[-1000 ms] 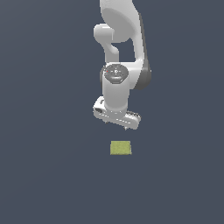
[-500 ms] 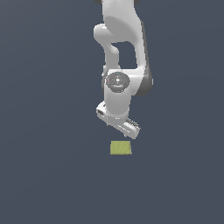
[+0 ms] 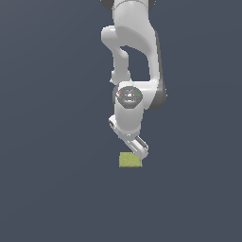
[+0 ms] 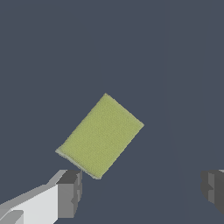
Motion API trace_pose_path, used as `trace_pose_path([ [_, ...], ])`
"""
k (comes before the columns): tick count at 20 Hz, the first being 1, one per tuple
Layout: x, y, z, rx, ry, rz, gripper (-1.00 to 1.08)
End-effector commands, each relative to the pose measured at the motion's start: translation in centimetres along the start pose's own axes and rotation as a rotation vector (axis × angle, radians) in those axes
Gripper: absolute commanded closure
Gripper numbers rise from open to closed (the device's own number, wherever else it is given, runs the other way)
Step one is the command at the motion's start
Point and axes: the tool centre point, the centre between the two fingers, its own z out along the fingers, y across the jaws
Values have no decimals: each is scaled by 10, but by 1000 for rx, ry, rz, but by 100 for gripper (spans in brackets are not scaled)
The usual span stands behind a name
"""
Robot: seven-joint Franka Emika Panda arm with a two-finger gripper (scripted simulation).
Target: Pick up the object and move it to a goal position.
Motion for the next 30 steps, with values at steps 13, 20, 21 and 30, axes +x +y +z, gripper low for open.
trace_pose_path([
  [13,5,-21,26,4,14,380,-92],
  [20,7,-30,37,7,23,538,-92],
  [21,7,-30,38,7,24,555,-92],
  [30,8,-36,45,11,30,654,-92],
])
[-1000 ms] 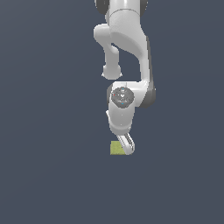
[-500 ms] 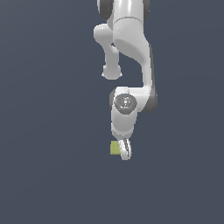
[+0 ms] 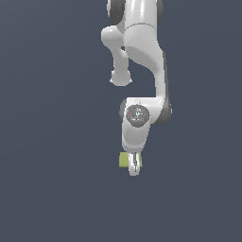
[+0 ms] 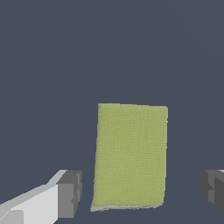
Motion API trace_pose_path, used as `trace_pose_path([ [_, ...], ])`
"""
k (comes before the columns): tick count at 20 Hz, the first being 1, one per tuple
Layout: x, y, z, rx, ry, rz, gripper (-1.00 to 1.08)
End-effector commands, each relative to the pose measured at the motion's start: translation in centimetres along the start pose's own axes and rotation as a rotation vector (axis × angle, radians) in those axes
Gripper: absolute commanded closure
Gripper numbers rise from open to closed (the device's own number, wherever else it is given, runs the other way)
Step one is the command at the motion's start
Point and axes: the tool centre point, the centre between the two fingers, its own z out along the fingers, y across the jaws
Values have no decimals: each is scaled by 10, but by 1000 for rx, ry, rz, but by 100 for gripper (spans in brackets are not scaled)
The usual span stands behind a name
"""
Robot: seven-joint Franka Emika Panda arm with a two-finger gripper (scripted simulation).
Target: Pick up the object and move it to a goal position.
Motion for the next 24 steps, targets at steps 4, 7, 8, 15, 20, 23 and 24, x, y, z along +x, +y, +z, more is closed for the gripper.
trace_pose_path([
  [4,0,-1,1,1,1,23,-92],
  [7,-1,-1,3,1,1,18,-92],
  [8,-1,-1,5,1,1,18,-92],
  [15,0,0,36,1,1,22,-92],
  [20,0,0,51,1,1,23,-92],
  [23,0,-1,51,1,1,23,-92],
  [24,0,-1,51,1,1,23,108],
])
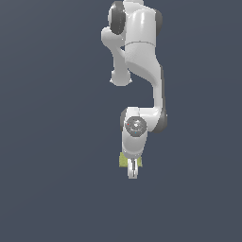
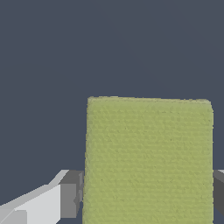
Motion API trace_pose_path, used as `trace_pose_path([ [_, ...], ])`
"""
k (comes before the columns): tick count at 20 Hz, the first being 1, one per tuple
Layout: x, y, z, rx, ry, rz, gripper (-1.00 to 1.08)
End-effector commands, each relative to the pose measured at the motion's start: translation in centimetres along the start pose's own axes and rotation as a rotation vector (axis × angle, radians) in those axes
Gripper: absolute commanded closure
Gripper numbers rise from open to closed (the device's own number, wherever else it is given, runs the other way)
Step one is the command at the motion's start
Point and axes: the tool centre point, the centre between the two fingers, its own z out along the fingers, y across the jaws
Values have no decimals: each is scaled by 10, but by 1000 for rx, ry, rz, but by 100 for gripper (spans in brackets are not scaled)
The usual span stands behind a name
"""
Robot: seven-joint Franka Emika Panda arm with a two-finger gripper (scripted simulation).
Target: Pick up the object and move it to a goal position.
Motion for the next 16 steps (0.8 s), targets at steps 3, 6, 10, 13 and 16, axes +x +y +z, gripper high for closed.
trace_pose_path([
  [3,0,-1,0,1,0,0,108],
  [6,0,-1,0,1,0,0,108],
  [10,0,0,0,1,0,0,108],
  [13,0,0,-3,1,0,0,108],
  [16,2,-1,-11,1,0,0,108],
])
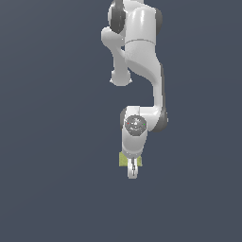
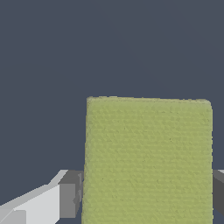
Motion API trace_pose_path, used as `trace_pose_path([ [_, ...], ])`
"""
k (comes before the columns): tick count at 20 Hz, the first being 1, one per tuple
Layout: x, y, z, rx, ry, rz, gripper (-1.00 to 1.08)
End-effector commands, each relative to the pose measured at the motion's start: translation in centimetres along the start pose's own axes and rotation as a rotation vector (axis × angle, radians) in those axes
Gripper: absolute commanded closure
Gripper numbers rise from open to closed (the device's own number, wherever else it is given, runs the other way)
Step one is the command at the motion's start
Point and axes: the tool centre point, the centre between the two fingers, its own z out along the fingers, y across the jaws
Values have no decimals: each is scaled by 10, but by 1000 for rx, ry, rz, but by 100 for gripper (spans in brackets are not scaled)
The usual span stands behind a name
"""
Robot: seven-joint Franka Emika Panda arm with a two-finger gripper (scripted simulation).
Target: Pick up the object and move it to a goal position.
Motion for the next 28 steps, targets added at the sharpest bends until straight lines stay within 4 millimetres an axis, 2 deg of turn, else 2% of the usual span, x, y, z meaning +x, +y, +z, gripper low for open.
trace_pose_path([
  [1,2,-1,-10,3,-1,1,108],
  [5,7,-2,-33,3,-1,1,108],
  [9,16,-2,-68,2,-1,1,108],
  [28,64,-11,-280,2,1,3,108],
])
